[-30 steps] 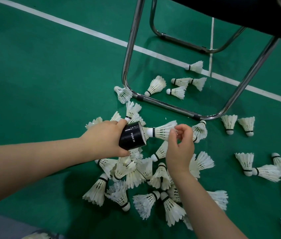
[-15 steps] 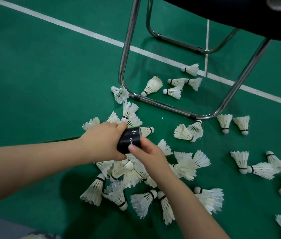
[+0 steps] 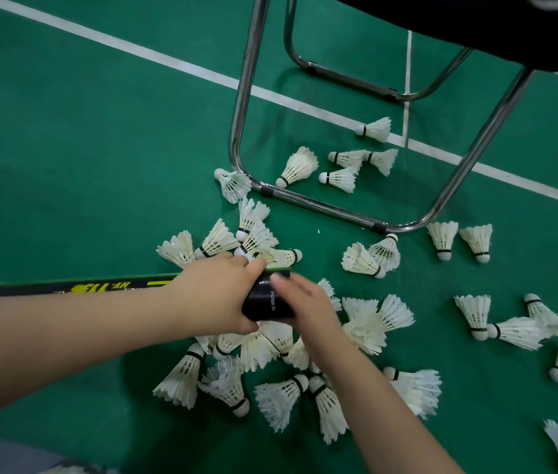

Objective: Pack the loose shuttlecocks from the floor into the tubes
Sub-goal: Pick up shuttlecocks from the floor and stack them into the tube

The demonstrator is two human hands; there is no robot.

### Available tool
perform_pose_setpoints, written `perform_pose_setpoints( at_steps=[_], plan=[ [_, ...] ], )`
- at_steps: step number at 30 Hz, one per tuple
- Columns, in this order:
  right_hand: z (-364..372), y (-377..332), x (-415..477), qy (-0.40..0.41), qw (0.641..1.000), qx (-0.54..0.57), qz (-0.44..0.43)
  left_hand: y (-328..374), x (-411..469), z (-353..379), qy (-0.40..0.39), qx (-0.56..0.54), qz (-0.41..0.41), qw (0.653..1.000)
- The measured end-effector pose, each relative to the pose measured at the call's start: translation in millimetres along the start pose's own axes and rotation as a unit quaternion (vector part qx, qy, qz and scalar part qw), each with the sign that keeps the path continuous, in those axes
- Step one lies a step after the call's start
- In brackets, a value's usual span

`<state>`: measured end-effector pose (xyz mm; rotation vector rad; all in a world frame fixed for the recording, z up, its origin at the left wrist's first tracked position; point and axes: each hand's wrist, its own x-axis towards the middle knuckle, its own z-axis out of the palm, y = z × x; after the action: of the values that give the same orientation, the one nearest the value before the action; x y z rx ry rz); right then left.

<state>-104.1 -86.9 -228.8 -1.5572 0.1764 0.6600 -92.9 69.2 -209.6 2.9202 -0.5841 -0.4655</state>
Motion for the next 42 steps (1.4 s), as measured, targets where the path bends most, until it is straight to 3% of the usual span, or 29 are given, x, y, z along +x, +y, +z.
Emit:
perform_pose_setpoints(
  at_steps=[4, 8, 11, 15, 21, 24, 27, 29, 32, 37, 42],
  plan=[
    [-15.4, 0.2, 0.8, 0.158, 0.984, 0.008, -0.078, -1.5, 2.1, -4.0, -0.004, -0.038, -0.018, 0.999],
    [-44.8, 16.5, 8.9, 0.276, 0.942, -0.184, -0.055, -4.4, -0.3, -1.5, -0.008, -0.018, -0.019, 1.000],
    [-63.2, 33.7, 23.0, 0.232, 0.911, -0.338, 0.049, -4.5, 0.7, -1.6, -0.004, -0.020, -0.023, 1.000],
    [-66.8, 44.5, 37.2, 0.184, 0.889, -0.407, 0.102, -3.4, 0.1, 0.2, 0.000, -0.034, -0.030, 0.999],
    [-68.4, 41.3, 34.5, 0.227, 0.896, -0.371, 0.094, -6.9, -2.2, 2.7, -0.018, -0.041, -0.048, 0.998],
    [-65.5, 37.3, 25.2, 0.276, 0.936, -0.216, 0.032, -11.0, -3.5, 3.9, -0.026, -0.047, -0.065, 0.996],
    [-57.4, 28.9, 10.1, 0.317, 0.947, -0.043, -0.035, -11.9, -5.5, 5.9, -0.033, -0.045, -0.070, 0.996],
    [-49.0, 19.2, -2.7, 0.295, 0.953, 0.018, -0.060, -11.5, -7.3, 8.6, -0.036, -0.038, -0.066, 0.996],
    [-36.3, 6.2, -19.7, 0.199, 0.975, 0.027, -0.094, -9.1, -9.7, 11.8, -0.045, -0.042, -0.061, 0.996],
    [-23.9, -10.4, -26.2, 0.077, 0.994, -0.063, -0.045, -5.8, -10.9, 7.1, -0.041, -0.049, -0.055, 0.996],
    [-19.9, -26.2, -26.9, -0.066, 0.989, -0.133, 0.007, -9.9, -12.5, 1.4, -0.028, -0.054, -0.057, 0.997]
  ],
)
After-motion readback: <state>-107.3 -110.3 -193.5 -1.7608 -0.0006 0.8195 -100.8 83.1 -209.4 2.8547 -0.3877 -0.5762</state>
